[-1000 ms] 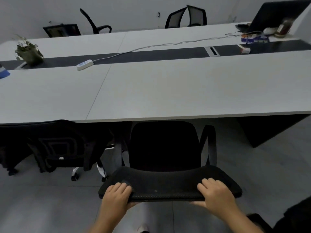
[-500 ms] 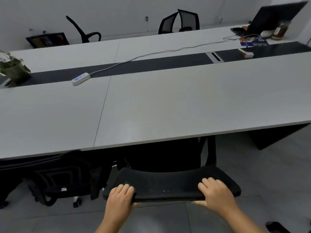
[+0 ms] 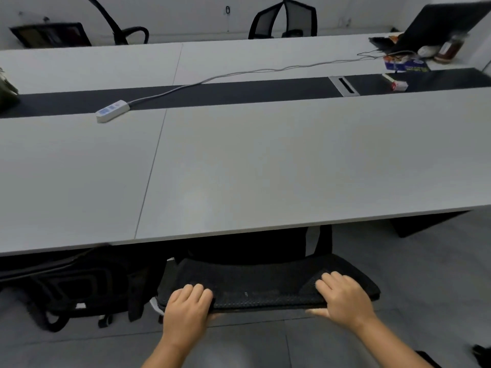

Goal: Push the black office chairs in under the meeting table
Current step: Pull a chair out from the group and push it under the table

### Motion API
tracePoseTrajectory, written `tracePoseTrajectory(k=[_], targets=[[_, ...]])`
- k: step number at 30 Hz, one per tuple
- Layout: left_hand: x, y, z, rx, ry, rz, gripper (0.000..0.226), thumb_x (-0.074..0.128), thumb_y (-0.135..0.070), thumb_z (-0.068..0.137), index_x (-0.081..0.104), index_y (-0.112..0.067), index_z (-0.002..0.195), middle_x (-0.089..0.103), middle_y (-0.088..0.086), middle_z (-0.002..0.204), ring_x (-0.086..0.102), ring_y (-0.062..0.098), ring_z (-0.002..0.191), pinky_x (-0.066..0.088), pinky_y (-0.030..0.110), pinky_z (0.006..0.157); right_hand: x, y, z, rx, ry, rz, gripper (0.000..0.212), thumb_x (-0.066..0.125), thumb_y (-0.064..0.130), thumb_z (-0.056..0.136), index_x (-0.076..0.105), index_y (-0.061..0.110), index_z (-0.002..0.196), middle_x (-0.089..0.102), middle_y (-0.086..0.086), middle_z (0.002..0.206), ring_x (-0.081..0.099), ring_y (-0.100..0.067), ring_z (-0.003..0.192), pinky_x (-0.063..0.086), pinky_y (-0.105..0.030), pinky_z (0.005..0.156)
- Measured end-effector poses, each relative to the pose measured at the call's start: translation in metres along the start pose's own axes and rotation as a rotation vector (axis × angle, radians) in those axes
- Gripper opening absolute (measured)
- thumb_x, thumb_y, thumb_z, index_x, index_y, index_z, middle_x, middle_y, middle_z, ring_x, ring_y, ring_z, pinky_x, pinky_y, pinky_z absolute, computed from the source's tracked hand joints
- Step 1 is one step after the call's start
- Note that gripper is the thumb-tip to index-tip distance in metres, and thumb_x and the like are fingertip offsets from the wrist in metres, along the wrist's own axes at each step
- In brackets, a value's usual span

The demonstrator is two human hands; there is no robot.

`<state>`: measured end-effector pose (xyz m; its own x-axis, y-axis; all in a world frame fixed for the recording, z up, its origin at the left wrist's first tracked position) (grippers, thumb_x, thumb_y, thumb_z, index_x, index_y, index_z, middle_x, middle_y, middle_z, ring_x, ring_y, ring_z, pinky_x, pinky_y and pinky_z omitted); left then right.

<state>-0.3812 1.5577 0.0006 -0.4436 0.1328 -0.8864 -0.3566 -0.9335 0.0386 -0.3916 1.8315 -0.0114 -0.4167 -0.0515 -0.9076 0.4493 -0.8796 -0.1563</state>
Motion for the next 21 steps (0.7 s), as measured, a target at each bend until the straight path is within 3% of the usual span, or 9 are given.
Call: tracePoseTrajectory(k=[3, 8, 13, 15, 19, 21], targets=[[0.007, -0.005, 0.015, -0.022, -0.009, 0.021, 0.051, 0.015, -0.059, 0.091, 0.033, -0.016, 0.069, 0.036, 0.001, 0.065, 0.027, 0.019, 0.062, 0.022, 0.029, 0.058, 0.007, -0.018, 0.013, -0.025, -0.009, -0.007, 0.056, 0.016, 0.07, 0.083, 0.032, 0.019, 0.069, 0.048, 0.004, 0.052, 0.03, -0.014, 0.058, 0.023, -0.028, 0.053], [0.022, -0.012, 0.043, -0.058, 0.002, 0.082, 0.052, 0.015, -0.059, 0.091, 0.033, -0.015, 0.07, 0.047, 0.004, 0.051, 0.027, 0.02, 0.062, 0.021, 0.031, 0.057, 0.024, -0.054, 0.036, -0.045, 0.023, 0.03, 0.068, 0.015, 0.071, 0.082, 0.049, 0.016, 0.058, 0.05, 0.003, 0.055, 0.032, -0.015, 0.058, 0.023, -0.028, 0.052], [0.024, -0.022, 0.055, -0.027, -0.061, 0.113, 0.051, 0.014, -0.057, 0.092, 0.033, -0.016, 0.069, 0.028, 0.003, 0.069, 0.027, 0.021, 0.062, 0.021, 0.031, 0.056, 0.029, -0.069, 0.036, -0.074, -0.02, 0.07, 0.063, 0.021, 0.072, 0.081, 0.042, 0.017, 0.06, 0.046, 0.002, 0.053, 0.034, -0.016, 0.052, 0.021, -0.028, 0.052], [0.026, -0.027, 0.058, -0.02, -0.053, 0.133, 0.052, 0.015, -0.058, 0.091, 0.034, -0.015, 0.069, 0.036, 0.004, 0.065, 0.027, 0.021, 0.061, 0.021, 0.031, 0.056, 0.028, -0.075, 0.037, -0.066, -0.004, 0.092, 0.064, 0.021, 0.072, 0.082, 0.043, 0.016, 0.057, 0.045, 0.002, 0.052, 0.037, -0.016, 0.049, 0.022, -0.026, 0.051], [0.025, -0.028, 0.053, -0.043, -0.031, 0.146, 0.054, 0.017, -0.064, 0.088, 0.034, -0.016, 0.07, 0.031, 0.001, 0.071, 0.028, 0.02, 0.062, 0.022, 0.031, 0.056, 0.027, -0.068, 0.033, -0.058, 0.016, 0.109, 0.068, 0.021, 0.071, 0.081, 0.047, 0.017, 0.051, 0.045, 0.003, 0.051, 0.042, -0.015, 0.044, 0.032, -0.024, 0.04], [0.024, -0.028, 0.052, -0.067, 0.005, 0.113, 0.056, 0.017, -0.068, 0.085, 0.036, -0.017, 0.071, 0.044, 0.003, 0.064, 0.029, 0.02, 0.063, 0.022, 0.031, 0.057, 0.027, -0.066, 0.03, -0.037, 0.053, 0.115, 0.065, 0.027, 0.073, 0.076, 0.049, 0.017, 0.051, 0.046, 0.003, 0.051, 0.042, -0.014, 0.044, 0.031, -0.023, 0.039]])
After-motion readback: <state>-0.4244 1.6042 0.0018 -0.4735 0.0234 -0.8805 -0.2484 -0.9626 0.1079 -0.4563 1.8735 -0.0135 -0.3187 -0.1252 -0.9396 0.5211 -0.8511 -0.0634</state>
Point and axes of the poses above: each hand's wrist, its own z-axis towards the middle knuckle, its own x-axis out of the palm, y = z × x, the point moved 6 cm from there along z, towards the middle knuckle
